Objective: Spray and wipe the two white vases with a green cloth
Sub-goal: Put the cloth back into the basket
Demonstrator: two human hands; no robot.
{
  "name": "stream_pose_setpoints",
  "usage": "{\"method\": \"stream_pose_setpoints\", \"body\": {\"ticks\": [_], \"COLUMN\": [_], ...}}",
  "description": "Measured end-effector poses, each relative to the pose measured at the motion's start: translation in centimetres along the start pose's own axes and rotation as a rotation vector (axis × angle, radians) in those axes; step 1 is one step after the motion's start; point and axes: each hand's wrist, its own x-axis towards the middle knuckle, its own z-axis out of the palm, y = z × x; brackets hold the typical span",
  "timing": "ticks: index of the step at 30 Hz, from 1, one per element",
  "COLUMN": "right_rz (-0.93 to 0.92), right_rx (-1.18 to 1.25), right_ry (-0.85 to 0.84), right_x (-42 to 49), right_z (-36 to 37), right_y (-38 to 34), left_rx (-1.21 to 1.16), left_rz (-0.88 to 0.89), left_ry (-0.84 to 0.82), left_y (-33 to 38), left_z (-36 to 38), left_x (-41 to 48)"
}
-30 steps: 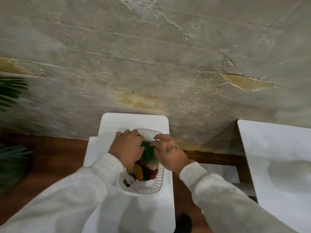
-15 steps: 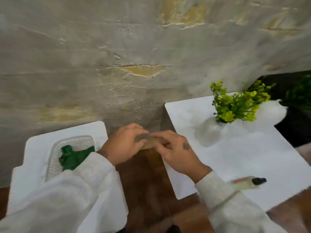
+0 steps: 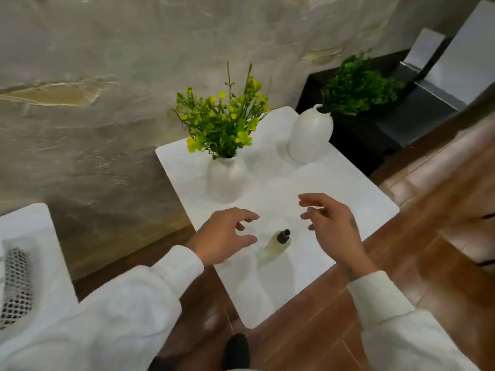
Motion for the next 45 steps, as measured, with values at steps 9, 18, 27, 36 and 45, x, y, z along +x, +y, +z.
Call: {"method": "stream_pose_setpoints", "body": {"ticks": [9, 18, 27, 36, 45], "right_rz": [0.16, 0.068, -0.204, -0.565, -0.588], "right_rx": [-0.005, -0.015, -0.031, -0.026, -0.076], "right_ry": [-0.323, -0.364, -0.556, -0.836, -0.985], "right_x": [-0.2, 0.8, 2.1, -1.5, -7.3], "right_z": [2.7, 4.1, 10.9, 25.7, 39.2], "right_y": [7.3, 6.8, -2.4, -15.5, -23.9], "left_rx": [-0.115, -0.141, -0.238, -0.284, -0.228], "left_rz": [-0.109, -0.134, -0.201, -0.323, -0.672], "left_ry": [-0.043, 0.003, 0.307, 0.715, 0.973], "left_y": [1.5, 1.1, -2.2, -10.3, -22.5], "left_z": [7.3, 7.3, -1.1, -12.8, -20.2], "left_x": [2.4, 2.3, -3.4, -15.6, -28.7]}}
